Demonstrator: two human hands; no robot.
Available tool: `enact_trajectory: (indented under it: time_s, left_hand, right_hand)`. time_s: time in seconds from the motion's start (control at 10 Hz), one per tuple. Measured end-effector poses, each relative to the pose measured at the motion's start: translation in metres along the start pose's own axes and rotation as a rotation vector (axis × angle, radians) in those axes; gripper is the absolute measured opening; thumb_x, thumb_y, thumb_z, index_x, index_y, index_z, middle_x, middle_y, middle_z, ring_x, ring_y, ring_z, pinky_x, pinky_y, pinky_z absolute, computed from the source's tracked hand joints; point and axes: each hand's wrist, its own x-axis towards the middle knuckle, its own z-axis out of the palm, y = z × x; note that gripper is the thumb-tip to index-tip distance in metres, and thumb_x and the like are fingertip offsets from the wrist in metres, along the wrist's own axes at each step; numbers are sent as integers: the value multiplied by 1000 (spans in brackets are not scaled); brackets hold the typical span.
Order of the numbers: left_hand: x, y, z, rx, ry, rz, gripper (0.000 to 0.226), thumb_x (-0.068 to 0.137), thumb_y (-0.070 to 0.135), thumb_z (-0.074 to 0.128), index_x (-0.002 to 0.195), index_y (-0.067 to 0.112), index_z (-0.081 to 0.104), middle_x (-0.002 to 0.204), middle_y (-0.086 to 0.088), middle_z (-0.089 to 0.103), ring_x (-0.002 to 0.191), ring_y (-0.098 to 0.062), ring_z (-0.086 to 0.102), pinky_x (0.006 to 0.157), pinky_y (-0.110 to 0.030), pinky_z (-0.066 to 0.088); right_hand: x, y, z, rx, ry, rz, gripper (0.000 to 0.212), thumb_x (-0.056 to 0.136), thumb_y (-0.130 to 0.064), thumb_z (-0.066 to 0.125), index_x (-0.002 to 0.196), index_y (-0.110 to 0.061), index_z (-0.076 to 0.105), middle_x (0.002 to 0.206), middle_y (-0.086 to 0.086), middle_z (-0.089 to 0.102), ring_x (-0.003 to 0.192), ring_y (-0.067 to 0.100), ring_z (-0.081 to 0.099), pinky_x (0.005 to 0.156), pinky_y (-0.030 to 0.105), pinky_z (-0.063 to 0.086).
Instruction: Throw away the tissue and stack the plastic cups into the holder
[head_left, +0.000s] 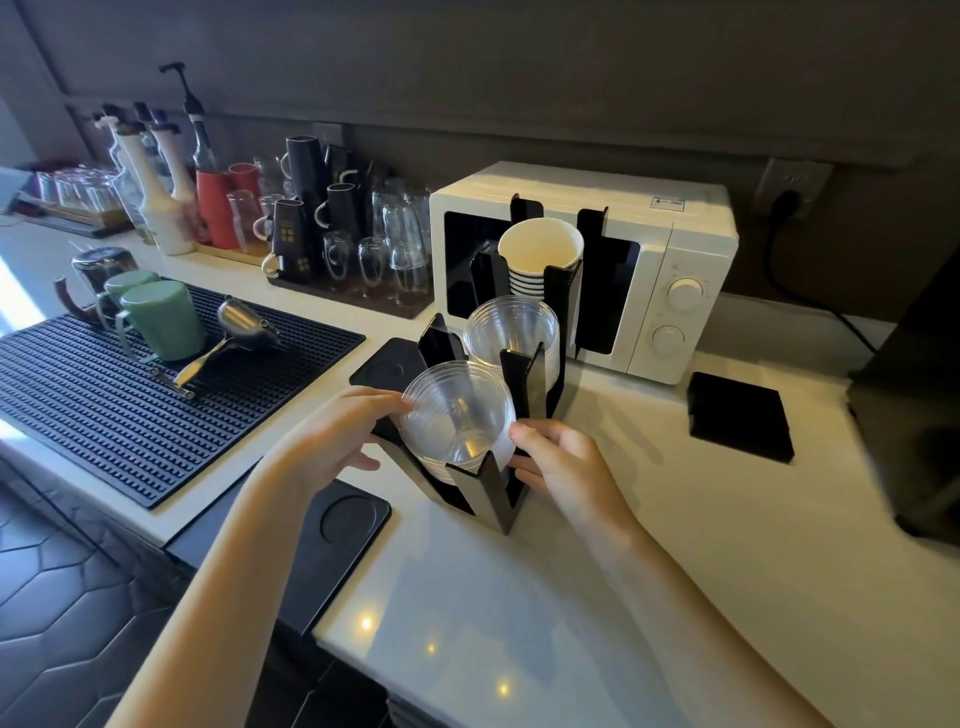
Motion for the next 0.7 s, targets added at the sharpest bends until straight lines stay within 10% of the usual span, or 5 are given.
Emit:
enact_trajectory:
  time_s: [0.3, 0.5, 0.7]
  left_hand:
    - [-1, 6, -2, 260, 0, 68, 12, 88, 23, 51, 91, 17, 61, 109, -6, 53, 103, -20, 48, 84, -33, 42]
    - [-26, 29, 2, 717, 350, 290, 23, 86, 36, 49, 74, 16, 52, 91, -16, 65, 84, -29, 57, 68, -31, 47]
    - [-52, 72, 34, 449, 247, 606, 18, 83, 32, 55, 90, 24, 70, 82, 7, 67, 84, -11, 63, 70, -21, 47]
  right_hand:
    - [0, -4, -6, 35, -7, -10, 3, 84, -20, 60, 84, -21, 63, 99, 5, 67, 104, 21, 62, 91, 31, 49]
    - [-15, -47, -42, 18, 56, -135, 11, 87, -11, 53, 88, -17, 63, 98, 10, 68, 89, 20, 66, 82, 33, 50]
    - [-65, -134, -96, 135, 123, -563, 22, 89, -10, 47, 84, -18, 67, 77, 0, 75, 81, 18, 70, 79, 32, 56]
